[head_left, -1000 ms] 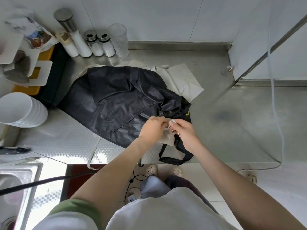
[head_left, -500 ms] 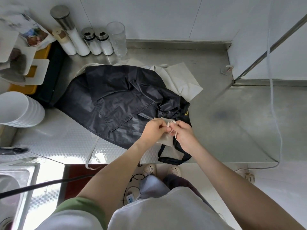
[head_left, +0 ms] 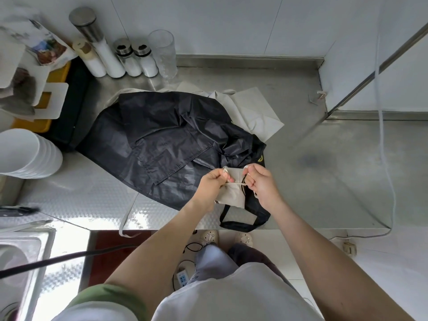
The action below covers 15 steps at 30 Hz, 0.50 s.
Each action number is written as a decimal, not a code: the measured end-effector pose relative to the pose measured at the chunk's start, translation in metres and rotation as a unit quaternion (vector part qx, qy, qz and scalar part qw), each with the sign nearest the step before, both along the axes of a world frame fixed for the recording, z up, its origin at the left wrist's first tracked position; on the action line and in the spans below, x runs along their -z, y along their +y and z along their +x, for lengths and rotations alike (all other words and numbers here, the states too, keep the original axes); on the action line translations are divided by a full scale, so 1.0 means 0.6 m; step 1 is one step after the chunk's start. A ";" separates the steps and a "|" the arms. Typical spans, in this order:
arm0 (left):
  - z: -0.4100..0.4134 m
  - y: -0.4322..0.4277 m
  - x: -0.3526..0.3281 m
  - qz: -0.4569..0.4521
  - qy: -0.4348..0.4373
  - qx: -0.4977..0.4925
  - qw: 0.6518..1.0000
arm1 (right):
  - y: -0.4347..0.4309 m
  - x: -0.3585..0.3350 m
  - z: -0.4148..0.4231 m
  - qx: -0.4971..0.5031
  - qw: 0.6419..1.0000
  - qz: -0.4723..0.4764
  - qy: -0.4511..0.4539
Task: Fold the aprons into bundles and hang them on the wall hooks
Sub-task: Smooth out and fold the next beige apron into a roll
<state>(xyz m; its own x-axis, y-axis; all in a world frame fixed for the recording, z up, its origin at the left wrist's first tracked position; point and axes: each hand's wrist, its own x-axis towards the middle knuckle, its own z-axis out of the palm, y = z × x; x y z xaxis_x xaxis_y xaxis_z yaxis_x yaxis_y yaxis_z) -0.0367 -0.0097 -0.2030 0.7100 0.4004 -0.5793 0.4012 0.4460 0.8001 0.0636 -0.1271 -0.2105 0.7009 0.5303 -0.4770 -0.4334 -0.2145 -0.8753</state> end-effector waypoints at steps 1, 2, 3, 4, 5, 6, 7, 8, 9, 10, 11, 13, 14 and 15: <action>-0.001 0.001 0.000 0.007 0.010 -0.005 1.000 | 0.001 0.000 -0.003 -0.006 1.000 -0.001 -0.009; -0.001 0.002 0.001 0.016 0.019 -0.009 1.000 | 0.001 -0.002 -0.006 -0.025 0.999 -0.005 -0.027; 0.000 0.005 0.000 0.029 0.028 -0.008 0.999 | 0.000 -0.005 -0.008 -0.055 0.997 -0.013 -0.052; 0.002 0.008 -0.002 0.048 0.039 -0.002 0.998 | -0.001 -0.009 -0.010 -0.095 0.992 -0.026 -0.083; 0.005 0.010 -0.005 0.070 0.049 0.007 0.996 | -0.002 -0.013 -0.011 -0.137 0.984 -0.034 -0.113; 0.008 0.011 -0.005 0.094 0.060 0.019 0.994 | -0.003 -0.016 -0.011 -0.170 0.976 -0.038 -0.132; 0.012 0.010 -0.006 0.118 0.072 0.035 0.990 | -0.003 -0.019 -0.012 -0.189 0.972 -0.039 -0.135; 0.017 0.008 -0.006 0.146 0.086 0.052 0.984 | -0.002 -0.023 -0.014 -0.202 0.969 -0.041 -0.138; 0.020 0.003 -0.009 0.175 0.097 0.067 0.978 | -0.001 -0.025 -0.015 -0.215 0.965 -0.049 -0.145; 0.021 -0.002 -0.009 0.201 0.107 0.075 0.971 | -0.001 -0.025 -0.016 -0.227 0.959 -0.062 -0.157; 0.021 -0.006 -0.011 0.218 0.109 0.074 0.967 | -0.002 -0.025 -0.016 -0.237 0.953 -0.077 -0.170; 0.019 -0.008 -0.013 0.242 0.107 0.074 0.961 | -0.004 -0.027 -0.015 -0.251 0.944 -0.106 -0.188; 0.018 -0.008 -0.012 0.260 0.111 0.089 0.955 | -0.005 -0.028 -0.015 -0.255 0.938 -0.119 -0.200; 0.017 -0.006 -0.012 0.278 0.114 0.108 0.948 | -0.004 -0.029 -0.015 -0.257 0.934 -0.130 -0.212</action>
<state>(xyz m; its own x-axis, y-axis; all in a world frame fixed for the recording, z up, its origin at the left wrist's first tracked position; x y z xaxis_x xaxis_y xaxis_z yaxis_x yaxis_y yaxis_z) -0.0263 -0.0134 -0.1958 0.6921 0.5490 -0.4686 0.6254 -0.1319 0.7691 0.0547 -0.1293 -0.1933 0.5416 0.7530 -0.3738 0.1586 -0.5282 -0.8342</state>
